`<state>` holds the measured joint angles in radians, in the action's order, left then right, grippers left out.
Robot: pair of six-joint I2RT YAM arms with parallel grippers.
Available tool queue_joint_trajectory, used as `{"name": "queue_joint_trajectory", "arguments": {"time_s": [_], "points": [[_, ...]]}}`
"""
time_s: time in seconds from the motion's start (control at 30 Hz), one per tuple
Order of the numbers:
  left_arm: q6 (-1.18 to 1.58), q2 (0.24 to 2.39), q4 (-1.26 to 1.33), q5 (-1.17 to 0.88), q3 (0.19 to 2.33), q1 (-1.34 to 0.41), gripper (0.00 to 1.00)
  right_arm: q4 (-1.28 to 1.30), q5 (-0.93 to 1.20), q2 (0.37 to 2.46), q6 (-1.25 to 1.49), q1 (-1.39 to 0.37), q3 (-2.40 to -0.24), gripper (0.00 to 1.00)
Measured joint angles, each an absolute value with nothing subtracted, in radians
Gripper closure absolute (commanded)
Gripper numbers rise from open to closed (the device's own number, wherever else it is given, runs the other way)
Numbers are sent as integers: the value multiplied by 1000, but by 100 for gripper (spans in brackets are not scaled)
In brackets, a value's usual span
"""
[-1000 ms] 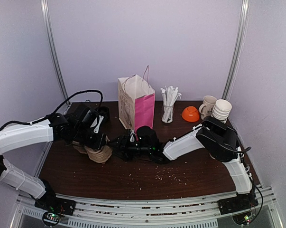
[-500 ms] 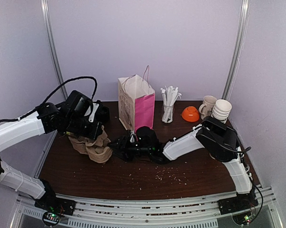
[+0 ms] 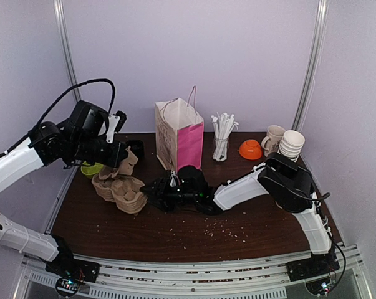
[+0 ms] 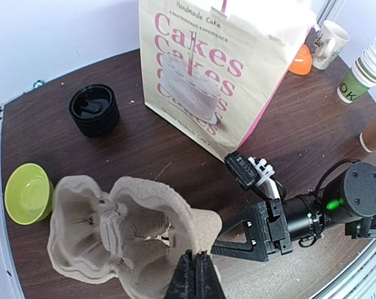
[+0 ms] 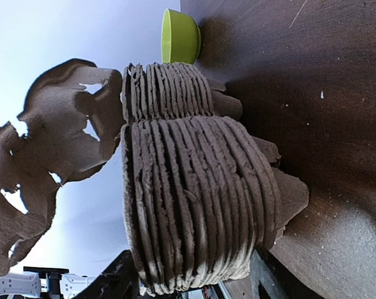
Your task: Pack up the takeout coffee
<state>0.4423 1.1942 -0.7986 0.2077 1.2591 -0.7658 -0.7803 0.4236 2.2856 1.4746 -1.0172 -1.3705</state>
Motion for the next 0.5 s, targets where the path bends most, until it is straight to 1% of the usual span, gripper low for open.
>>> {"name": "queue_joint_trajectory", "arguments": {"time_s": [0.3, 0.5], "points": [[424, 1174, -841, 242, 1351, -766, 100, -807, 424, 2268, 1476, -1019, -1348, 26], [420, 1171, -859, 246, 1405, -766, 100, -819, 424, 2182, 1472, -1022, -1281, 21]]}}
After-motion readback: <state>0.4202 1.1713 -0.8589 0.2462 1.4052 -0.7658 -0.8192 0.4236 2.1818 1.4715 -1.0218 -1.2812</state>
